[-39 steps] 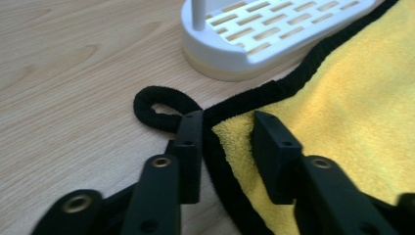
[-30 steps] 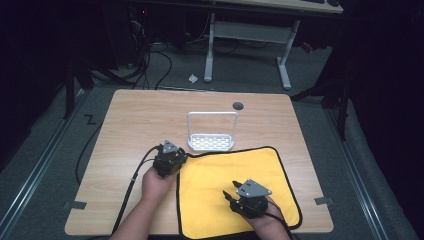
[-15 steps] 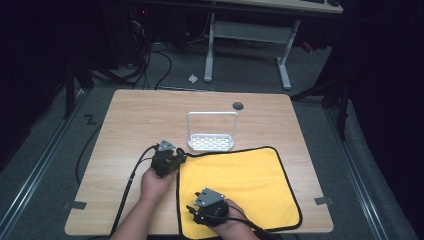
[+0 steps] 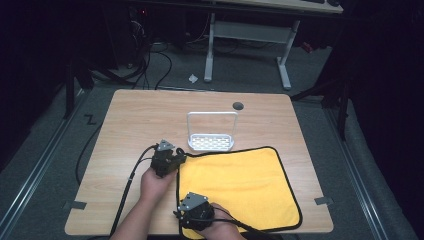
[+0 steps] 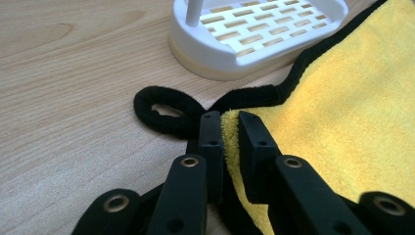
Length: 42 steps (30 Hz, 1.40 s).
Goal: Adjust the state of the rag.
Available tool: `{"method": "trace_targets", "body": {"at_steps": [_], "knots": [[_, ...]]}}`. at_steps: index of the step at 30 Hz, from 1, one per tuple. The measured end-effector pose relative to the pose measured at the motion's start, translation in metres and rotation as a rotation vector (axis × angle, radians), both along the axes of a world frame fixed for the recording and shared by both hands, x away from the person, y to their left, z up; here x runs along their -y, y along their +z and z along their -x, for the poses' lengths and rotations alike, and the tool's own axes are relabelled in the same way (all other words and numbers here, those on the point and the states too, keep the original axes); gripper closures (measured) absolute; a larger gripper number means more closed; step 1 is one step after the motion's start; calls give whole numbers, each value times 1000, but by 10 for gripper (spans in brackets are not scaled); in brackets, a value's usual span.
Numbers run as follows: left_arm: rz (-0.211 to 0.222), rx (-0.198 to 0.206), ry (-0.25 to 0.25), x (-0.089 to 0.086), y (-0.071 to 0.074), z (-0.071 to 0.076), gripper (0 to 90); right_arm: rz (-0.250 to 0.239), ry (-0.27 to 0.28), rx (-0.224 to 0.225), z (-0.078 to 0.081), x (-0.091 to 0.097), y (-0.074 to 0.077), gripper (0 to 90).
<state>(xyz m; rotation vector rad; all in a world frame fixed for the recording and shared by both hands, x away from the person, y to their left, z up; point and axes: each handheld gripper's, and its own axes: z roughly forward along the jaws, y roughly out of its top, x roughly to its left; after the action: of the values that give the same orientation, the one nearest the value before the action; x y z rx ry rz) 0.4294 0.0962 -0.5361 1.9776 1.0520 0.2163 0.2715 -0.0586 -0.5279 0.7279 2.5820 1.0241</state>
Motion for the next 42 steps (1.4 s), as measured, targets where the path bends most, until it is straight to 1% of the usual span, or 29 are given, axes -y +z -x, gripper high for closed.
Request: {"method": "trace_targets", "body": {"at_steps": [3, 5, 8, 9, 13, 14, 16, 18, 19, 20, 21, 24, 25, 27, 28, 29, 32, 33, 34, 35, 36, 37, 39, 42], "knots": [[1, -1, 0, 0, 0, 0, 810, 11, -8, 12, 0, 3, 1, 743], [6, -5, 1, -1, 0, -1, 810, 13, -4, 31, 0, 5, 0, 809], [9, -4, 2, -1, 0, 0, 811, 7, -3, 40, -1, 8, 2, 834], [12, -3, 2, -1, 0, -1, 811, -2, -5, 49, -1, 9, 5, 836], [69, -41, 6, -6, -1, -5, 815, -45, -13, 85, 0, 17, 17, 838], [78, -45, 7, -7, -1, -5, 817, -55, -18, 92, 0, 19, 20, 838], [89, -40, 5, -8, 0, -4, 821, -70, -17, 107, 1, 21, 27, 838], [106, -32, 18, -12, 1, -3, 822, -83, -18, 119, 1, 22, 32, 838], [140, -26, 37, -16, 2, -1, 823, -92, -20, 118, 2, 22, 34, 838], [189, -37, 59, -22, 2, -1, 824, -99, -15, 122, 2, 20, 35, 838], [218, -48, 78, -27, 2, 1, 827, -101, -12, 125, 3, 18, 37, 838], [233, -39, 119, -41, 4, 8, 833, -107, 9, 144, 4, 5, 40, 838], [241, -42, 129, -47, 5, 10, 833, -113, 16, 143, 4, 0, 41, 838], [251, -33, 156, -62, 8, 15, 835, -134, 34, 137, 5, -13, 42, 837], [253, -29, 164, -68, 9, 16, 835, -141, 49, 138, 5, -23, 42, 837], [257, -26, 177, -76, 11, 19, 836, -140, 60, 137, 5, -30, 42, 837], [255, -13, 224, -107, 20, 28, 837, -141, 111, 146, 7, -59, 41, 837], [253, -9, 236, -113, 23, 31, 838, -142, 131, 151, 8, -71, 42, 836], [248, 0, 253, -124, 26, 34, 838, -145, 145, 160, 9, -77, 43, 837], [245, 7, 266, -129, 28, 36, 839, -146, 161, 166, 10, -87, 44, 837], [230, 17, 282, -134, 30, 38, 839, -144, 171, 174, 11, -93, 45, 836], [223, 23, 284, -136, 31, 38, 840, -143, 182, 185, 11, -99, 46, 836], [227, 21, 290, -137, 33, 38, 840, -145, 189, 190, 10, -103, 48, 836], [231, 31, 289, -127, 34, 37, 839, -151, 175, 193, 9, -96, 51, 837]]}}
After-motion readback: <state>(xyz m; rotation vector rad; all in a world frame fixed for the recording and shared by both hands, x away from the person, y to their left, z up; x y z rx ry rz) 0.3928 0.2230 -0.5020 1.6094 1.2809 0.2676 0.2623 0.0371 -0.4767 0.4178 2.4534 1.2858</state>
